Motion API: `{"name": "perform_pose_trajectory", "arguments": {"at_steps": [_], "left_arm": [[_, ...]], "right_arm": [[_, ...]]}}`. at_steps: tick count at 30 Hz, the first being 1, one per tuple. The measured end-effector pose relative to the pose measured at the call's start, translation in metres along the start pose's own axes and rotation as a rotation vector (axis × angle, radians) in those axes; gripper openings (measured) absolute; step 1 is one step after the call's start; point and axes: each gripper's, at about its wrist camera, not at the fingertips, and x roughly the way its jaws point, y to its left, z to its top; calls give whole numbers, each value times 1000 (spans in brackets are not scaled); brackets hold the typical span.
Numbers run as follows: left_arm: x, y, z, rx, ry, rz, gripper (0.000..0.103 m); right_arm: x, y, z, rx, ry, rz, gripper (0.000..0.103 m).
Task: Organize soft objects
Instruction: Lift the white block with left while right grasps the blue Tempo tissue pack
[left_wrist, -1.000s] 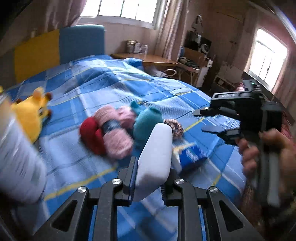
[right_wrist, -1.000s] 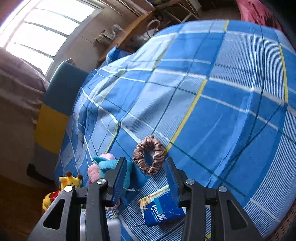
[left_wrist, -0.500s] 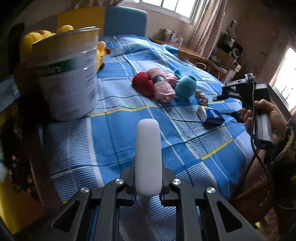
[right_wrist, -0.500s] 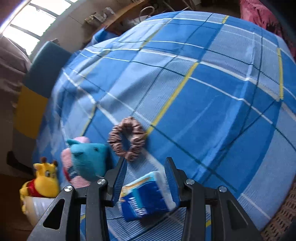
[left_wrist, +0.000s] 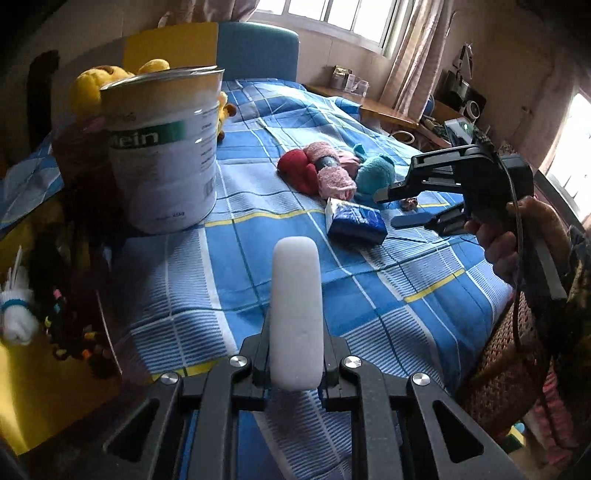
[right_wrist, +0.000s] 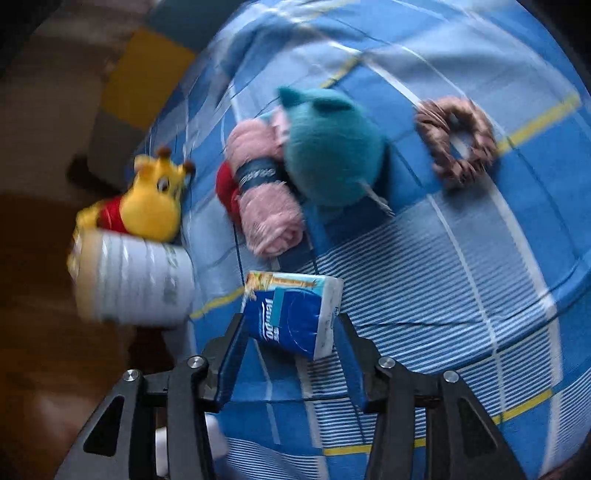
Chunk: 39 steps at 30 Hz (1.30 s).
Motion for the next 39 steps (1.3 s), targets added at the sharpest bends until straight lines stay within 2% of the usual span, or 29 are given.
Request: {"name": "perform_pose_trajectory", "arguments": {"at_steps": [3,5,7,11,15,20,24,25,31,36,39], "left_arm": [[-2,2,-5,0,1,-3,18],[-1,3,-7,-5,7,-5,18],[1,4,-8,-10,12,-7,18],[1,4,-10,-9,12,-6,18],[2,5,-10,-7,18,-8,18],[2,7,-11,-10,19,-5,18],[3,6,-10,-11,20,-7,18],[3,6,-10,-13,20,-7,18],[3,7,-11,-22,15,-7,18],[2,5,-13,-13,9,5,18],[2,2,-14,-8,9,11,18]], "right_arm": [[-4,32,-8,-232,-21,-152,55],[-4,55,-17,-417,-16,-241,64],[3,72,-23,-562,4,-327,64],[31,93,-31,-793,96,-470,64],[57,105,-31,-933,133,-592,65],[81,102,-15,-951,188,-627,68],[93,98,2,-891,179,-578,68],[94,95,5,-866,173,-554,59],[80,67,3,-741,10,-472,59],[83,64,6,-736,6,-500,58],[86,66,-9,-772,14,-533,57]]}}
